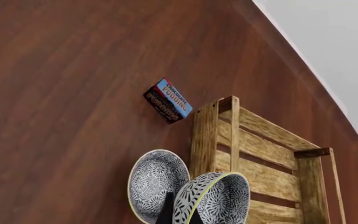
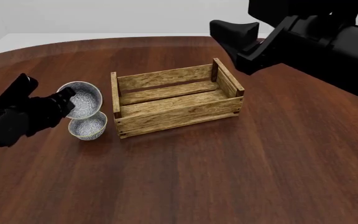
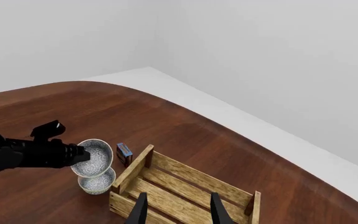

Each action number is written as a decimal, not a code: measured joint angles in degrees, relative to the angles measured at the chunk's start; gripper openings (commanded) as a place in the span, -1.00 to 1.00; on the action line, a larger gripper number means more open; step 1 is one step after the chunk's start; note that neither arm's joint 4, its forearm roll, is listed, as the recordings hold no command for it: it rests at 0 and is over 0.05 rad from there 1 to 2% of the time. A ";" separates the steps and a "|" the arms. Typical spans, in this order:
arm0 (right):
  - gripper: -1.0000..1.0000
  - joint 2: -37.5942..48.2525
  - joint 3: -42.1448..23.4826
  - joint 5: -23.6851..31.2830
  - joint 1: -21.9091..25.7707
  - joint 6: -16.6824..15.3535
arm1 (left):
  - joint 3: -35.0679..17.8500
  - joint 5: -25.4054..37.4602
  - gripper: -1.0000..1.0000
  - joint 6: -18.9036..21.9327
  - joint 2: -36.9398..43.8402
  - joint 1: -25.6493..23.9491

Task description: Stack the right bowl on the left bowl and place them in the tray.

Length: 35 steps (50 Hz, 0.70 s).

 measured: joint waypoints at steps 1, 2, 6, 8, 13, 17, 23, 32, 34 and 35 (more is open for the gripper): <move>1.00 0.04 -0.01 -0.02 0.00 0.00 | -0.22 -0.05 -1.00 -0.01 0.35 0.06; 1.00 0.08 -0.01 -0.03 -0.01 0.00 | -0.44 -0.11 -1.00 -0.03 0.68 0.12; 1.00 0.19 -0.03 -0.08 -0.01 -0.01 | -1.23 -0.33 -1.00 -0.11 1.94 0.32; 1.00 0.23 -0.04 -0.10 -0.02 -0.01 | -1.56 -0.48 -1.00 -0.15 2.58 0.39; 1.00 0.28 -0.03 -0.13 -0.04 0.00 | -2.19 -0.95 -1.00 -0.25 4.11 0.56; 1.00 0.30 -0.03 -0.15 -0.05 0.00 | -2.51 -1.32 -1.00 -0.32 5.15 0.68; 1.00 0.31 -0.03 -0.17 -0.07 0.02 | -2.49 -1.94 -1.00 -0.42 6.18 0.75; 1.00 0.28 -0.06 -0.12 -0.07 0.01 | -1.75 -3.13 -1.00 -0.72 7.22 0.83; 1.00 0.28 -0.08 -0.09 -0.07 0.01 | -1.53 -3.43 -1.00 -0.79 7.44 0.85; 1.00 0.28 -0.09 -0.08 -0.07 0.01 | -1.42 -3.60 -1.00 -0.84 7.57 0.86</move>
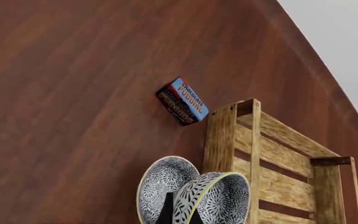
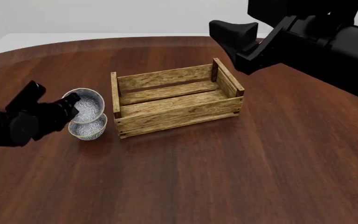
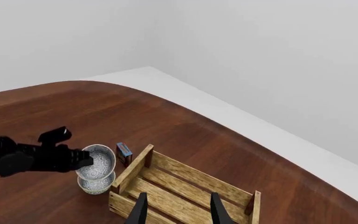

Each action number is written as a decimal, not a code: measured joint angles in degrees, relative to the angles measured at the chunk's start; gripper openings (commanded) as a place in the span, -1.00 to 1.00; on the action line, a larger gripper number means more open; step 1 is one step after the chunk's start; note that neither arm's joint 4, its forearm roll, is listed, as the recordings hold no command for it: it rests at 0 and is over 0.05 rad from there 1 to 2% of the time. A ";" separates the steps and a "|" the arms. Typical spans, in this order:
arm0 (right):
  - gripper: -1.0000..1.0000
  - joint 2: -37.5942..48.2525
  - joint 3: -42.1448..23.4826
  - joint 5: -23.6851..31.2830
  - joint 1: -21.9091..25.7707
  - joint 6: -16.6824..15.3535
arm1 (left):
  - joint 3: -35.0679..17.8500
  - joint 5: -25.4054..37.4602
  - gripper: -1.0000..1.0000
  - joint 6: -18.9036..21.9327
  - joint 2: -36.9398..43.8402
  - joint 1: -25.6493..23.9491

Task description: Stack the right bowl on the left bowl and place them in the tray.

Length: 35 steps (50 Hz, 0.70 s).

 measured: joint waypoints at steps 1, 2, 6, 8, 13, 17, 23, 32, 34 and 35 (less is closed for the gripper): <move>1.00 0.00 -0.01 0.02 0.00 0.00 | 0.11 -0.17 -1.00 -0.04 0.13 0.01; 1.00 0.00 -0.02 0.03 0.00 0.00 | 0.21 -0.32 -1.00 -0.07 0.25 0.02; 1.00 0.04 -0.07 0.06 0.01 -0.02 | 0.62 -0.94 -1.00 -0.23 0.70 0.01; 1.00 0.09 -0.09 0.06 0.01 -0.03 | 0.77 -1.16 -1.00 -0.31 0.86 -0.01; 1.00 0.24 -0.13 0.03 0.02 -0.06 | 0.98 -1.43 1.00 -0.45 1.14 -0.08; 1.00 0.33 -0.15 -0.01 0.02 -0.08 | 0.99 -1.59 1.00 -0.47 1.22 -0.10; 1.00 0.42 -0.15 -0.06 0.04 -0.10 | 1.00 -1.54 1.00 -0.45 1.07 -0.16; 1.00 0.43 -0.12 -0.10 0.08 -0.14 | 1.29 -0.63 1.00 -0.29 -0.84 -0.58; 1.00 0.41 -0.10 -0.09 0.09 -0.15 | 1.41 -0.31 1.00 -0.21 -1.54 -0.75; 1.00 0.39 -0.09 -0.09 0.09 -0.15 | 1.47 -0.14 1.00 -0.16 -1.90 -0.83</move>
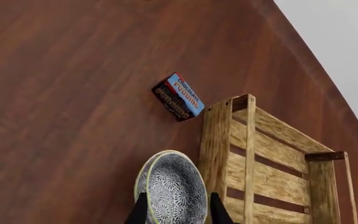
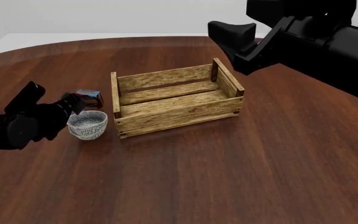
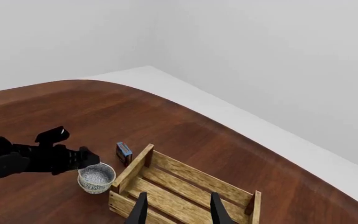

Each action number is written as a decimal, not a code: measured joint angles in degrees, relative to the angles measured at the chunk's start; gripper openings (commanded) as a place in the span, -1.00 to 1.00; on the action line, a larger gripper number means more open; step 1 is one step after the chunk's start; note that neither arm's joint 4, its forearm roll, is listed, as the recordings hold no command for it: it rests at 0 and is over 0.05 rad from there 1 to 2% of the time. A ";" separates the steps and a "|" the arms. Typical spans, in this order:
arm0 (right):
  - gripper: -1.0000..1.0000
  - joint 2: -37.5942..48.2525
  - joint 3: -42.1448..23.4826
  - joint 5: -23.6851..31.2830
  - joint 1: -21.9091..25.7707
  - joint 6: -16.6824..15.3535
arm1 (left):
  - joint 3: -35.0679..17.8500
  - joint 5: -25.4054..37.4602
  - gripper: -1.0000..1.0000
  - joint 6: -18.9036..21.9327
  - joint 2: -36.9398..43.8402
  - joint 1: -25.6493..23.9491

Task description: Stack the right bowl on the left bowl and place them in the tray.

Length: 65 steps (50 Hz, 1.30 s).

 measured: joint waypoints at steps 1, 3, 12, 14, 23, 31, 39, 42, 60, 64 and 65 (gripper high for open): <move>1.00 -0.02 0.01 0.00 0.00 0.00 | 0.06 0.19 1.00 0.06 -0.38 -0.08; 1.00 -0.07 0.02 0.02 0.00 0.00 | 0.18 0.61 1.00 0.20 -1.18 -0.25; 1.00 -0.43 0.13 0.13 0.03 0.02 | -0.06 3.85 1.00 1.39 -5.43 -0.91; 1.00 -0.51 0.15 0.18 0.04 0.03 | -0.28 4.89 1.00 1.89 -6.32 -1.05; 1.00 -0.87 0.23 0.40 0.16 0.05 | -2.14 10.50 1.00 4.52 -9.87 -1.42; 1.00 -0.90 0.25 0.53 0.31 -0.06 | -4.67 15.60 1.00 6.59 -10.88 -1.05; 1.00 -0.85 0.26 0.57 0.35 -0.16 | -6.94 19.77 1.00 8.00 -10.87 -0.82; 1.00 -0.79 0.25 0.56 0.35 -0.19 | -7.61 21.05 1.00 8.51 -10.75 -0.86; 1.00 -0.69 0.21 0.63 0.24 -0.26 | -12.14 27.00 1.00 12.78 -8.62 -0.22; 1.00 -0.70 0.18 0.69 0.21 -0.28 | -13.16 28.11 1.00 13.98 -7.89 0.13; 1.00 -0.71 0.17 0.70 0.19 -0.28 | -13.40 28.37 1.00 14.28 -7.68 0.23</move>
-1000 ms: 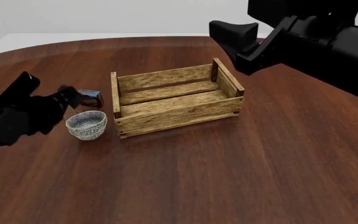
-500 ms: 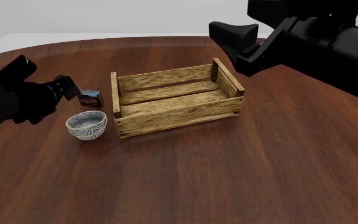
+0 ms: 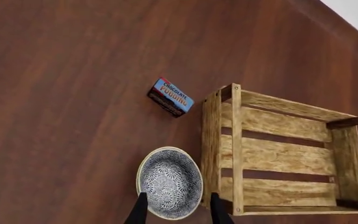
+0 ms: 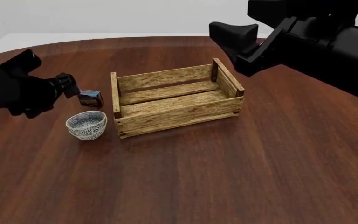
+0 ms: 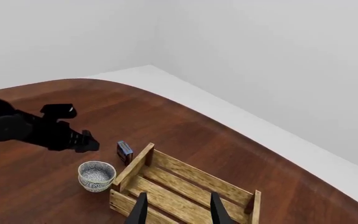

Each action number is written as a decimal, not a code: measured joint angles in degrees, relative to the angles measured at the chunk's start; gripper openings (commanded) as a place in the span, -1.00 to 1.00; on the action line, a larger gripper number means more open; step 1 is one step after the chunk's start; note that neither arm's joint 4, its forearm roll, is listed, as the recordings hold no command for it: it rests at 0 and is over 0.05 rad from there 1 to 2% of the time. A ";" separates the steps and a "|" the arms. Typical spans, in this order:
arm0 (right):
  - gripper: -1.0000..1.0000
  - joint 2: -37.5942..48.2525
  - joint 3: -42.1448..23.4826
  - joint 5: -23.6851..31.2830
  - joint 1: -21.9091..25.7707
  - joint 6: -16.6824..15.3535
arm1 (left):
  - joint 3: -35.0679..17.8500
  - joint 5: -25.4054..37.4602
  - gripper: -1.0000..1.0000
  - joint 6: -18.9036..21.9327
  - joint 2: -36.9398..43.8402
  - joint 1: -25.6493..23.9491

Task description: Stack the right bowl on the left bowl and place them in the tray.

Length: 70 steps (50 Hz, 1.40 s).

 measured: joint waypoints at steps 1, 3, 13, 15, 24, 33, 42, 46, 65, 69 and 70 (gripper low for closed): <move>1.00 -0.01 -0.01 0.01 -0.01 0.00 | -0.22 0.23 1.00 0.27 0.20 0.09; 1.00 -0.03 -0.02 0.04 -0.04 0.00 | -0.68 0.74 1.00 0.95 0.72 0.38; 1.00 -0.18 -0.05 0.15 -0.18 0.02 | -2.66 2.41 1.00 3.50 3.64 1.28; 1.00 -0.21 -0.06 0.18 -0.21 0.03 | -3.04 2.62 1.00 3.86 4.16 1.44; 1.00 -0.44 -0.06 0.27 -0.42 0.12 | -4.53 2.85 1.00 5.04 6.81 1.84; 1.00 -0.73 -0.04 0.37 -0.56 0.23 | -5.64 2.34 1.00 5.83 9.57 1.97; 1.00 -0.92 -0.06 0.44 -0.65 0.33 | -5.43 1.11 1.00 6.56 11.81 1.96; 1.00 -0.93 -0.08 0.45 -0.67 0.34 | -5.12 0.52 1.00 6.85 12.65 1.96; 1.00 -0.66 -0.14 0.35 -0.73 0.32 | -3.88 -1.77 1.00 8.00 15.91 2.29; 1.00 -0.62 -0.13 0.32 -0.75 0.31 | -3.55 -2.26 1.00 8.11 16.48 2.33; 1.00 -0.61 -0.13 0.32 -0.75 0.31 | -3.47 -2.39 1.00 8.12 16.61 2.33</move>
